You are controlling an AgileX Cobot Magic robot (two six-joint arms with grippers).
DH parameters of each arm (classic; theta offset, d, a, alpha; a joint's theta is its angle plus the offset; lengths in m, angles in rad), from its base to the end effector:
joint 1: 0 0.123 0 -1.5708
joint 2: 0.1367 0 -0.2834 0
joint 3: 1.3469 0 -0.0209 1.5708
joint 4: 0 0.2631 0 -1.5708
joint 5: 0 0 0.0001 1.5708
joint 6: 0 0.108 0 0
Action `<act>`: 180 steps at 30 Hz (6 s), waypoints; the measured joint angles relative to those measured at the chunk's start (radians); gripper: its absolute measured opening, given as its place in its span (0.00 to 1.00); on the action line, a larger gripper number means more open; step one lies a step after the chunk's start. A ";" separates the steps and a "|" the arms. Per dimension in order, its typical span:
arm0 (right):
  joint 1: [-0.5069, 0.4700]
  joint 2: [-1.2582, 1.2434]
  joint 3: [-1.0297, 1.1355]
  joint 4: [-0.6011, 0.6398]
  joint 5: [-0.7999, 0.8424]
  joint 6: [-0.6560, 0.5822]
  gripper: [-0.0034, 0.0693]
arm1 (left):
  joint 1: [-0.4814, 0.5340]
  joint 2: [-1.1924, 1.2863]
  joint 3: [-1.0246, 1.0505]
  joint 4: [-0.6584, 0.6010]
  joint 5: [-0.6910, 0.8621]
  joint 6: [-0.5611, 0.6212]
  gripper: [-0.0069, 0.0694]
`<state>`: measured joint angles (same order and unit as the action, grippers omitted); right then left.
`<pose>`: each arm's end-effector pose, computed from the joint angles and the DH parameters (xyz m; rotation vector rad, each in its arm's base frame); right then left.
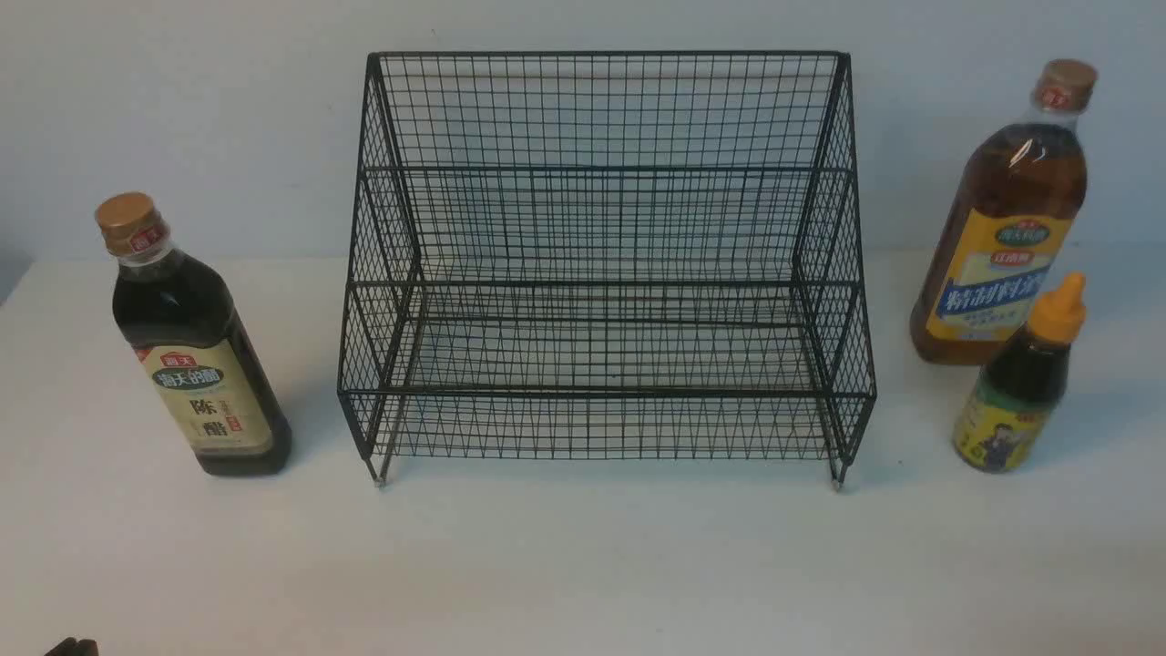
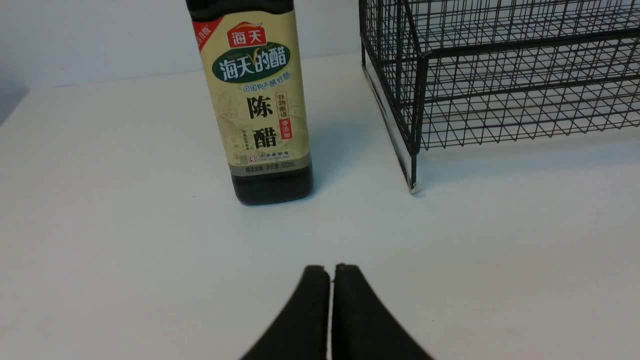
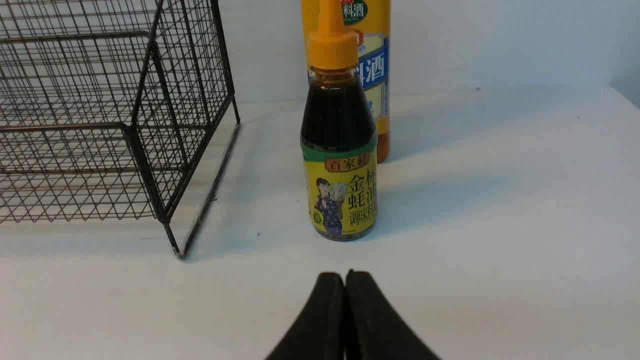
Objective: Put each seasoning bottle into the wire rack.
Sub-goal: Use the left arm to grab the condiment bottle closest to it, then use the left arm to put the condiment bottle back on the shelf
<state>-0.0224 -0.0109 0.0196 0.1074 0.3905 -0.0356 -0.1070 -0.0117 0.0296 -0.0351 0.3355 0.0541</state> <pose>0.0823 0.0026 0.1670 0.0530 1.8803 0.0668 0.0834 -0.0102 0.1689 0.1256 1.8331 -0.0710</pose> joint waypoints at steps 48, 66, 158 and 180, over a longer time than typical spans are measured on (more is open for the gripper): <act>0.000 0.000 0.000 -0.001 0.000 0.000 0.03 | 0.000 0.292 -0.267 -0.099 -0.648 -0.045 0.08; 0.000 0.000 0.009 0.579 -0.362 0.110 0.03 | 0.000 0.917 -0.423 -0.099 -0.734 -0.037 0.26; 0.000 0.457 -0.510 0.473 0.217 -0.354 0.03 | -0.168 1.181 -1.045 -0.021 -0.259 0.008 0.50; 0.000 0.457 -0.510 0.473 0.218 -0.354 0.03 | -0.244 1.401 -1.110 -0.065 -0.386 0.007 0.50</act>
<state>-0.0227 0.4465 -0.4903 0.5803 0.6084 -0.3893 -0.3508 1.3888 -1.0803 -0.0999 -0.0505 0.0612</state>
